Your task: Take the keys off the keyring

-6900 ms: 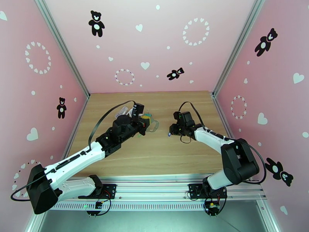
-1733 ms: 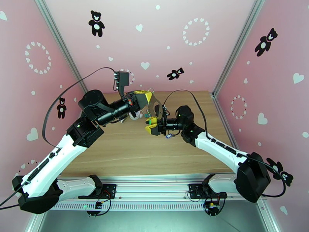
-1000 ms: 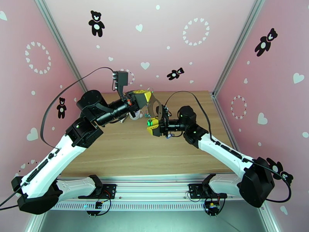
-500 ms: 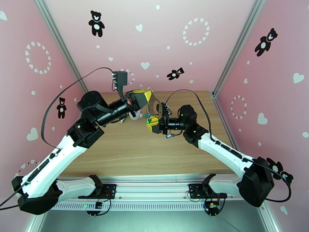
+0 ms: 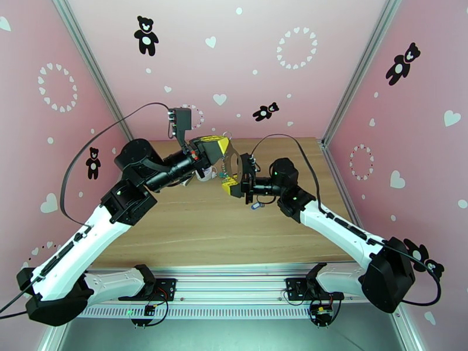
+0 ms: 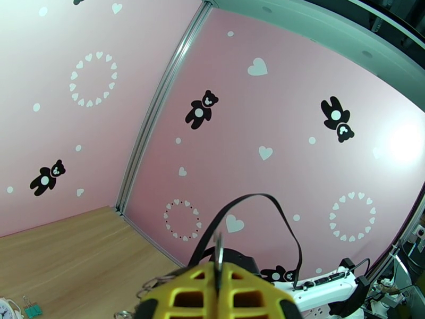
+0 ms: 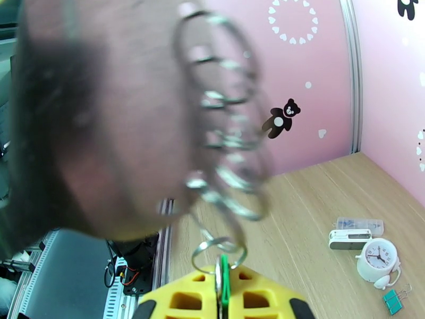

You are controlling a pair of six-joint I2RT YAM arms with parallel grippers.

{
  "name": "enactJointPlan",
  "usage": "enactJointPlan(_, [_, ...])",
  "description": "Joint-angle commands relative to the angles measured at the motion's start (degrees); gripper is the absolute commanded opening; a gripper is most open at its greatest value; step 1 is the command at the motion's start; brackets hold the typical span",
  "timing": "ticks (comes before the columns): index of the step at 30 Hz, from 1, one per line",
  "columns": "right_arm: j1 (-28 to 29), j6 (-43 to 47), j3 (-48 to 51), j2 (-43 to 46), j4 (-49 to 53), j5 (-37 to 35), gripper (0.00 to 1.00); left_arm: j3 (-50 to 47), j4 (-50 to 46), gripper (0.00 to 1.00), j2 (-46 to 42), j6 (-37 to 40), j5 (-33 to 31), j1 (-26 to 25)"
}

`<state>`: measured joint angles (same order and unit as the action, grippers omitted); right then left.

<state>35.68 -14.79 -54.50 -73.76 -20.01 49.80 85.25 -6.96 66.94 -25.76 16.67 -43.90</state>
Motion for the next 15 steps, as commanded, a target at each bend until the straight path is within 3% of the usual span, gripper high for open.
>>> enactJointPlan(1, [0.4,1.7,-1.9,1.1,3.5,-1.8,0.02,-0.6,0.6,0.00,-2.3,1.2,-1.8,0.3])
enactJointPlan(8, [0.4,3.2,-5.5,3.7,16.2,-10.3,0.00,-5.2,-1.5,0.00,-8.4,4.8,-9.1,0.6])
enactJointPlan(13, [0.4,2.2,-10.0,4.6,26.4,-17.3,0.00,-16.3,-0.9,0.00,-17.4,3.4,-17.3,1.8])
enactJointPlan(15, [0.4,2.0,-11.7,4.8,30.0,-19.0,0.00,-22.3,0.8,0.09,-21.9,2.5,-20.6,2.2])
